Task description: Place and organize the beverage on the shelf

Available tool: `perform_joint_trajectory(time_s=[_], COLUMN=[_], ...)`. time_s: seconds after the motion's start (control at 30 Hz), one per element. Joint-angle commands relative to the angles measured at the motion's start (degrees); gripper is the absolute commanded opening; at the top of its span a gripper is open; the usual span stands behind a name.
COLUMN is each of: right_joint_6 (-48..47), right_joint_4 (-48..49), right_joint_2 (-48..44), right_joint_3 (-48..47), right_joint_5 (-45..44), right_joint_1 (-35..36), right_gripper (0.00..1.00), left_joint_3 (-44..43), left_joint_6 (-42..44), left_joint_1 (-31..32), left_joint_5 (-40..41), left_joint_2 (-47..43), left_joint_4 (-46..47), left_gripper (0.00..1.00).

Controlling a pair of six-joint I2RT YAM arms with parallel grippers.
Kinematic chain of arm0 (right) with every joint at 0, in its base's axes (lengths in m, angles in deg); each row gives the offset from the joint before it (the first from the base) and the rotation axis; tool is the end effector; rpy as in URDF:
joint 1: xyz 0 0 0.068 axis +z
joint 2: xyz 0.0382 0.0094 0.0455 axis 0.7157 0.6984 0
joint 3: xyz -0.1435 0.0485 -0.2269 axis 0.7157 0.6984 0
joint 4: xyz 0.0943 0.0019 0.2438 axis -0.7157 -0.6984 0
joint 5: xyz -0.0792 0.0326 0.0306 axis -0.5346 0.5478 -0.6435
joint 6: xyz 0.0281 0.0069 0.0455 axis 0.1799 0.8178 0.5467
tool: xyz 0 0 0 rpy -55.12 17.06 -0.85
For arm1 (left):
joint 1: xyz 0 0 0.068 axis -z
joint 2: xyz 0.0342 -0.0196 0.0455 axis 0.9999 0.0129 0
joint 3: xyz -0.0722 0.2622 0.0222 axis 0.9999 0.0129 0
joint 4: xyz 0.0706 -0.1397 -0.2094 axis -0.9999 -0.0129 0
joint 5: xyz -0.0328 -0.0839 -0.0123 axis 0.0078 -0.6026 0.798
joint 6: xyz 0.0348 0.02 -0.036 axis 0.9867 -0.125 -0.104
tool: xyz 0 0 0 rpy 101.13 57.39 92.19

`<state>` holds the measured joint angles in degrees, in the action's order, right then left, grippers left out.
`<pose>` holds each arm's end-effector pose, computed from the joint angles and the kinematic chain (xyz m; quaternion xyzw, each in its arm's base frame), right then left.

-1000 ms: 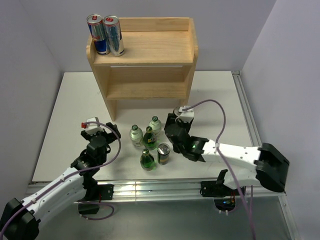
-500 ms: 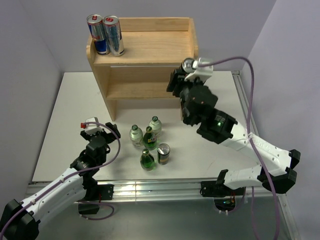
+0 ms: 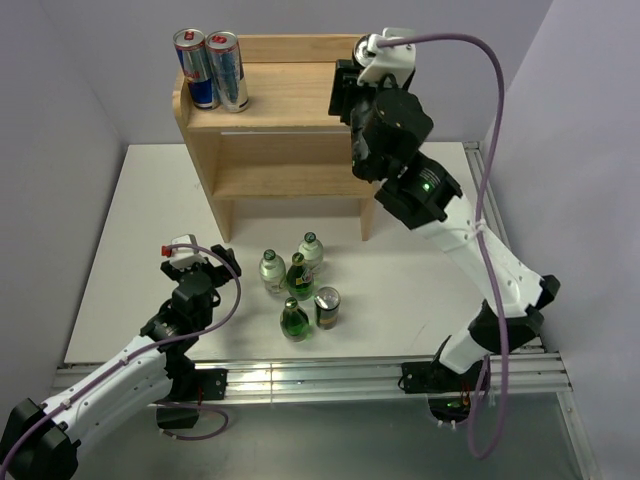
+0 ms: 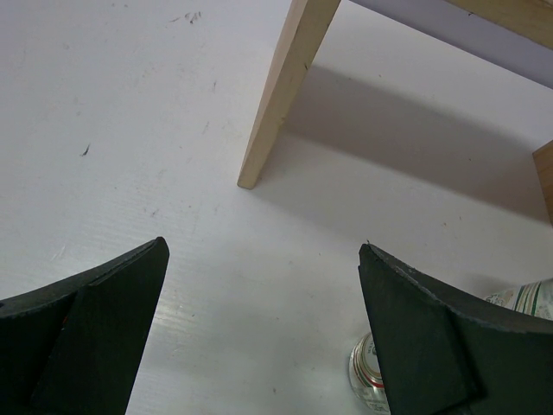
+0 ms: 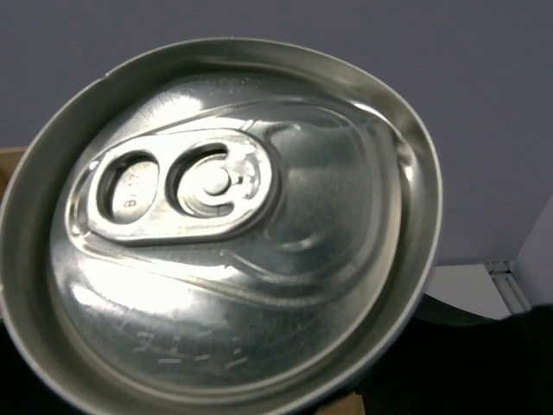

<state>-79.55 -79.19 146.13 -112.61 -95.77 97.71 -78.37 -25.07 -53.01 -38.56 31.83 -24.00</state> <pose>0.1978 0.2082 0.5734 0.0307 0.6372 0.0286 0.7696 0.1384 -0.0722 0.2039 -0.1736 0.7508 -0.0759 0.6327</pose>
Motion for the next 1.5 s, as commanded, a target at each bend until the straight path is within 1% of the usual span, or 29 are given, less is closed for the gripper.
perform_joint_trajectory(time_s=[0.0,0.23,0.4,0.5,0.53,0.6,0.67,0.7,0.73,0.77,0.8,0.83,0.9,1.07,1.23,1.47], right_joint_6=[0.2,2.92,4.77,6.26,6.44,6.8,6.54,6.62,6.53,6.53,6.71,6.71,6.88,6.62,6.97,7.68], right_joint_4=[-2.02,-4.91,-5.98,-6.5,-6.68,-6.33,-5.98,-5.54,-5.36,-5.1,-4.92,-4.92,-4.83,-4.22,-4.31,-3.43], right_joint_2=[2.86,9.18,10.77,10.95,11.04,10.95,10.86,10.69,10.6,10.51,10.34,10.34,10.07,9.81,9.46,6.04], right_joint_3=[-6.7,-12.58,-12.6,-12.07,-11.98,-11.63,-10.84,-10.49,-9.79,-9.35,-9.17,-8.82,-8.29,-7.67,-7.32,-4.42], right_joint_5=[4.77,7.14,7.32,5.66,4.43,3.28,1.71,1.35,1.26,0.47,0.46,0.38,0.29,-0.15,-0.5,-1.03], right_joint_1=[-4.44,-9.2,-10.52,-11.31,-11.4,-11.75,-11.93,-11.93,-11.93,-11.93,-12.02,-12.02,-12.02,-12.02,-12.02,-11.58], right_gripper=[0.0,0.0,0.0,0.0,0.02,0.08,0.23,0.36,0.56,0.66,0.74,0.86,0.95,0.98,0.99,1.0], left_joint_3=[-1.91,-1.99,-2.17,-2.26,-2.17,-2.17,-2.34,-2.26,-2.34,-2.26,-2.34,-2.34,-2.34,-2.34,-2.34,-2.78], left_joint_6=[0.16,0.16,0.07,0.07,0.07,-0.01,0.07,0.07,-0.01,0.07,-0.01,-0.01,-0.1,-0.1,-0.1,-0.1], left_joint_1=[0.14,0.14,0.05,0.14,0.14,0.14,0.05,0.14,0.14,0.05,0.14,0.14,0.05,0.14,0.14,0.14], left_joint_5=[0.43,0.52,0.52,0.43,0.52,0.43,0.52,0.52,0.52,0.43,0.52,0.52,0.52,0.6,0.61,0.6], left_joint_2=[-0.08,0.09,0.62,0.62,0.62,0.71,0.8,0.8,0.8,0.8,0.8,0.8,0.8,0.89,1.06,1.85], left_joint_4=[1.9,1.9,1.9,1.82,1.82,1.9,1.73,1.73,1.81,1.73,1.73,1.73,1.73,1.64,1.64,1.64], left_gripper=[0.99,0.99,0.99,0.99,0.99,0.99,0.99,0.99,0.99,0.99,0.99,0.99,0.99,0.99,0.99,0.99])
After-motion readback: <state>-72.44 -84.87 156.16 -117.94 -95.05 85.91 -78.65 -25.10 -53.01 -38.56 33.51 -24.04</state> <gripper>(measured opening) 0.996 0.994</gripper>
